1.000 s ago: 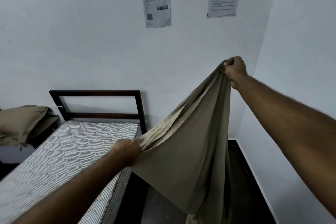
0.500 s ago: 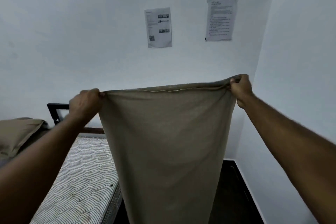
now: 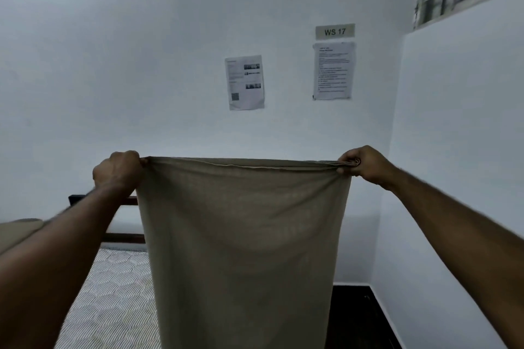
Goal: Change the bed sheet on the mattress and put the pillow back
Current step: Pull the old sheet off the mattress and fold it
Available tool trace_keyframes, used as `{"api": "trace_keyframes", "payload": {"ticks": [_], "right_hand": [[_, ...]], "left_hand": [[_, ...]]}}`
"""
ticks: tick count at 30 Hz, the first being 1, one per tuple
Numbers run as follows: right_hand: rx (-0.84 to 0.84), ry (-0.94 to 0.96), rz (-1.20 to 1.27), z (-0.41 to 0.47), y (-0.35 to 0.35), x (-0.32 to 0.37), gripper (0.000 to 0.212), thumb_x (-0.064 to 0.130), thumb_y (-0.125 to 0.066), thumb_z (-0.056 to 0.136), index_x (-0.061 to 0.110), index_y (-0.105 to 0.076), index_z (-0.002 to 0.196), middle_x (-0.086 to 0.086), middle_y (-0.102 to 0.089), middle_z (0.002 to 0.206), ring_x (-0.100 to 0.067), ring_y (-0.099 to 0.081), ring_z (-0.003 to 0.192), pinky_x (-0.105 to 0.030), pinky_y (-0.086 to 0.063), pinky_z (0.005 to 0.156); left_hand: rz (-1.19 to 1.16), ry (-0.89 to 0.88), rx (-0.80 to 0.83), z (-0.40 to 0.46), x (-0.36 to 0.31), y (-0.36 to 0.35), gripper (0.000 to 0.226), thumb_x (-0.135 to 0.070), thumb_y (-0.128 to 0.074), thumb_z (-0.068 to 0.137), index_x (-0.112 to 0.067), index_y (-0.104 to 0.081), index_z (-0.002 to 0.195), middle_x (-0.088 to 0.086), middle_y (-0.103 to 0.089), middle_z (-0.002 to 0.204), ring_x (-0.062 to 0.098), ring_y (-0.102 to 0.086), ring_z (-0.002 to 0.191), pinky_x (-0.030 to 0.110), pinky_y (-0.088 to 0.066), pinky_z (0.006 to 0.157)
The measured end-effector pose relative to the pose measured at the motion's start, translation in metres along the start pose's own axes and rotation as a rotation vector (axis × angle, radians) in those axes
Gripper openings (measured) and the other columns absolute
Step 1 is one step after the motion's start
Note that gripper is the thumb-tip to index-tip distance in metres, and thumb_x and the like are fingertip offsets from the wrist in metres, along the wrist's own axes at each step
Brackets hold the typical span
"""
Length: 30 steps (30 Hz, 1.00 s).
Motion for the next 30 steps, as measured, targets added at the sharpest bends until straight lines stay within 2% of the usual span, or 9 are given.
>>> {"api": "trace_keyframes", "payload": {"ticks": [3, 6, 9, 11, 17, 21, 24, 27, 30], "right_hand": [[0.015, 0.008, 0.054, -0.004, -0.001, 0.005, 0.022, 0.027, -0.077, 0.089, 0.011, -0.073, 0.073, 0.003, -0.05, 0.06, -0.009, -0.042, 0.059, -0.027, -0.034, 0.061], [-0.139, -0.03, 0.066, -0.001, 0.001, 0.001, 0.033, 0.036, -0.071, 0.094, 0.014, -0.07, 0.069, 0.001, -0.056, 0.064, -0.011, -0.048, 0.065, -0.032, -0.038, 0.064], [-0.249, -0.1, -0.228, 0.014, 0.0, -0.007, 0.032, 0.039, -0.068, 0.095, 0.011, -0.076, 0.082, -0.008, -0.071, 0.084, -0.023, -0.063, 0.084, -0.038, -0.049, 0.076], [-0.237, -0.118, -0.452, 0.022, -0.003, -0.005, 0.028, 0.04, -0.067, 0.095, 0.016, -0.077, 0.086, -0.004, -0.072, 0.087, -0.024, -0.064, 0.086, -0.035, -0.05, 0.073], [-0.242, -0.292, -0.545, 0.018, 0.013, -0.006, 0.023, 0.047, -0.068, 0.092, 0.03, -0.074, 0.078, 0.0, -0.072, 0.085, -0.025, -0.066, 0.083, -0.031, -0.05, 0.069], [-0.566, -0.079, -0.218, 0.013, 0.043, 0.015, 0.03, 0.039, -0.068, 0.095, 0.013, -0.078, 0.085, -0.009, -0.074, 0.082, -0.03, -0.068, 0.085, -0.032, -0.047, 0.071], [-0.403, -0.06, -0.246, 0.022, 0.051, 0.029, 0.027, 0.028, -0.071, 0.094, 0.004, -0.077, 0.082, -0.013, -0.073, 0.078, -0.03, -0.067, 0.082, -0.03, -0.044, 0.07], [-0.601, -0.011, -0.213, 0.031, 0.081, 0.064, 0.03, 0.032, -0.068, 0.096, 0.007, -0.075, 0.08, -0.016, -0.072, 0.076, -0.034, -0.068, 0.077, -0.035, -0.052, 0.071], [-0.468, -0.068, -0.109, 0.049, 0.094, 0.096, 0.031, 0.031, -0.067, 0.097, 0.004, -0.072, 0.084, -0.013, -0.066, 0.06, -0.027, -0.064, 0.053, -0.029, -0.05, 0.05]], "left_hand": [[-0.029, 0.029, 0.014, -0.001, 0.006, -0.005, 0.023, -0.024, -0.048, 0.101, -0.011, -0.067, 0.1, 0.017, -0.06, 0.099, 0.037, -0.059, 0.086, 0.041, -0.048, 0.074], [-0.059, 0.018, 0.013, -0.004, 0.001, -0.01, 0.026, -0.029, -0.049, 0.103, -0.011, -0.067, 0.098, 0.016, -0.06, 0.096, 0.035, -0.058, 0.083, 0.04, -0.047, 0.071], [-0.089, 0.049, 0.055, -0.008, -0.006, -0.014, 0.025, -0.032, -0.053, 0.101, -0.011, -0.068, 0.101, 0.016, -0.062, 0.1, 0.036, -0.061, 0.086, 0.039, -0.047, 0.071], [-0.142, 0.083, 0.105, -0.01, -0.007, -0.017, 0.025, -0.035, -0.058, 0.099, -0.013, -0.069, 0.101, 0.014, -0.063, 0.101, 0.035, -0.063, 0.087, 0.038, -0.048, 0.071], [-0.352, 0.059, 0.195, -0.011, -0.008, -0.007, 0.017, -0.037, -0.075, 0.089, -0.022, -0.074, 0.081, 0.001, -0.074, 0.078, 0.017, -0.072, 0.058, 0.037, -0.062, 0.074], [-0.465, -0.017, -0.036, 0.002, -0.015, 0.043, 0.024, -0.05, -0.07, 0.091, -0.027, -0.076, 0.091, 0.003, -0.073, 0.088, 0.028, -0.071, 0.083, 0.038, -0.055, 0.076], [-0.412, -0.081, -0.079, 0.015, -0.019, 0.07, 0.028, -0.055, -0.061, 0.096, -0.029, -0.074, 0.097, 0.006, -0.07, 0.097, 0.032, -0.063, 0.093, 0.038, -0.048, 0.075], [-0.304, -0.088, -0.157, 0.019, -0.031, 0.098, 0.028, -0.05, -0.059, 0.098, -0.028, -0.074, 0.101, 0.009, -0.07, 0.099, 0.034, -0.064, 0.093, 0.036, -0.046, 0.073], [-0.481, 0.069, -0.319, 0.032, -0.031, 0.123, 0.027, -0.037, -0.057, 0.1, -0.017, -0.074, 0.104, 0.022, -0.07, 0.103, 0.044, -0.066, 0.096, 0.046, -0.052, 0.081]]}}
Point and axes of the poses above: each hand's wrist, its own z-axis towards the middle knuckle, its own y-axis out of the back of the hand, x = y × z, the point moved 5 cm from there along z, towards the middle knuckle
